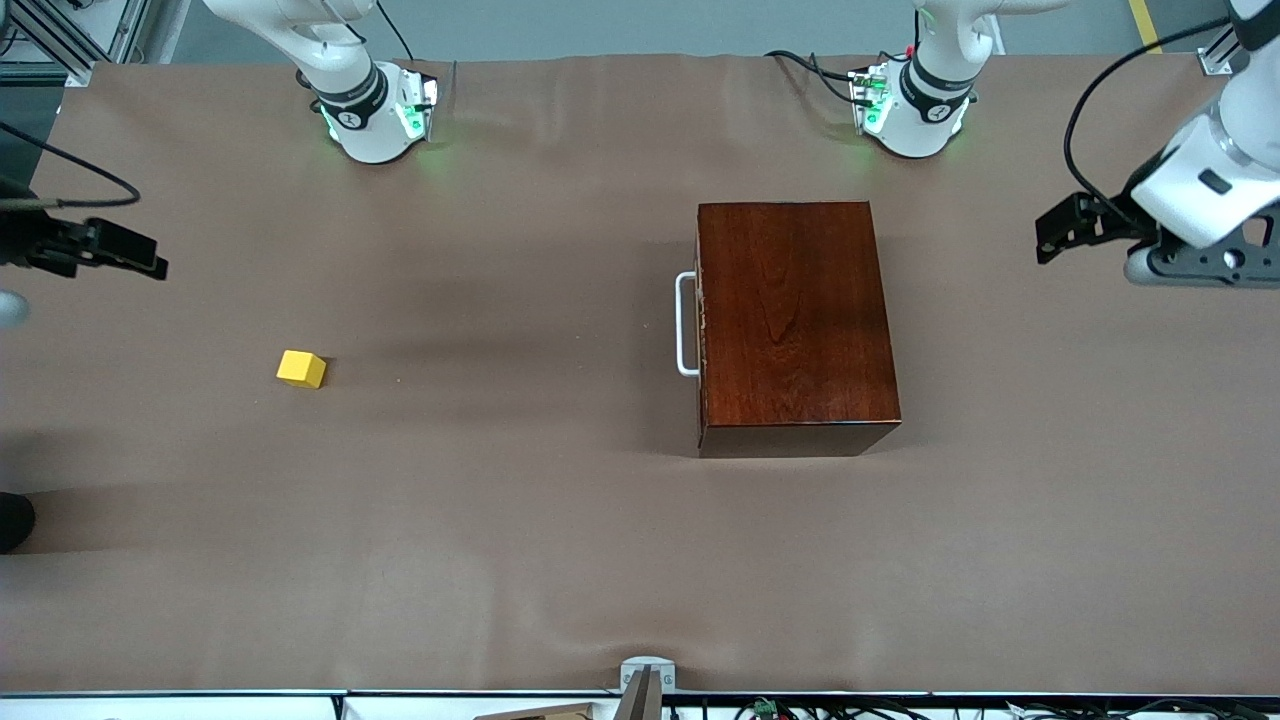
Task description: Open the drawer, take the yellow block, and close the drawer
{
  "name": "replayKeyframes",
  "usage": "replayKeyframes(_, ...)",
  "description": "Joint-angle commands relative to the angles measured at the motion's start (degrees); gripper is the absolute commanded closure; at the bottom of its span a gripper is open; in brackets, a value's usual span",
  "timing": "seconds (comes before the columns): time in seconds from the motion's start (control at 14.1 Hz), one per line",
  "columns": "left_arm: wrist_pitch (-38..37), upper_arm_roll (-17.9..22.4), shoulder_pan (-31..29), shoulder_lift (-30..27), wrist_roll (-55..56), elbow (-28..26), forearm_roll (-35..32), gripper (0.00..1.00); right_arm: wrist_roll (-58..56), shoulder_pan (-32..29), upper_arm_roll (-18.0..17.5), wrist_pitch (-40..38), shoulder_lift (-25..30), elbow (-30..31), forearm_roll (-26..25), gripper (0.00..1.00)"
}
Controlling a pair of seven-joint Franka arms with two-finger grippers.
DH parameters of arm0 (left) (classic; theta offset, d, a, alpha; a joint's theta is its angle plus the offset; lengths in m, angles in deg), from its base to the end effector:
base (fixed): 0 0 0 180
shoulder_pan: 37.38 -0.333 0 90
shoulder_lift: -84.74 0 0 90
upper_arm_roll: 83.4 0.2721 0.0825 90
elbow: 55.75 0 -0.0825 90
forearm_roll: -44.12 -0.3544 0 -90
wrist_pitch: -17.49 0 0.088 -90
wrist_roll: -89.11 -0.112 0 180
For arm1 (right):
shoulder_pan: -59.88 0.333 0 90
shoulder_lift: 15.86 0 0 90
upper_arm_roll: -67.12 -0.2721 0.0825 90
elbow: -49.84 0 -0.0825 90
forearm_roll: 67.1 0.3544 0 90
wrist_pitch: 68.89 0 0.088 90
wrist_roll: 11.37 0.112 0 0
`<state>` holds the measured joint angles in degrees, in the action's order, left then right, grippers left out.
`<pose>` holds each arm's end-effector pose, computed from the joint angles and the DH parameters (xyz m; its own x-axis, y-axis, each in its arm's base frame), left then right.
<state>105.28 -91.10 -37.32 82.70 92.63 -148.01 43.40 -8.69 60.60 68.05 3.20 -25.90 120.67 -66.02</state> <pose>0.5061 -0.0686 0.5732 0.9965 -0.0731 -0.0416 -0.0739 -0.9971 -0.0199 0.5354 0.0014 0.6001 0.9872 -0.0448 -0.1532 -0.0466 -0.9989 -0.0086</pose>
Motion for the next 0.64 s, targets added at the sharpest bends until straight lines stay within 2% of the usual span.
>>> replayKeyframes(0.0,-0.77,-0.40,-1.29,-1.83,-2.37,0.22,-1.04,0.00,-0.13,-1.25,0.55,-1.42,2.48,3.07,-0.29,0.00)
replayKeyframes(0.28,-2.37,-0.22,-1.55,-1.39,-2.11,3.22,-0.87,0.00,-0.21,0.50,0.12,0.51,5.81,7.37,-2.13,0.00)
replayKeyframes(0.57,-2.54,-0.22,-2.43,-1.30,-2.20,3.31,-0.42,0.00,-0.04,-0.29,0.47,6.47,13.01,19.32,-2.05,0.00)
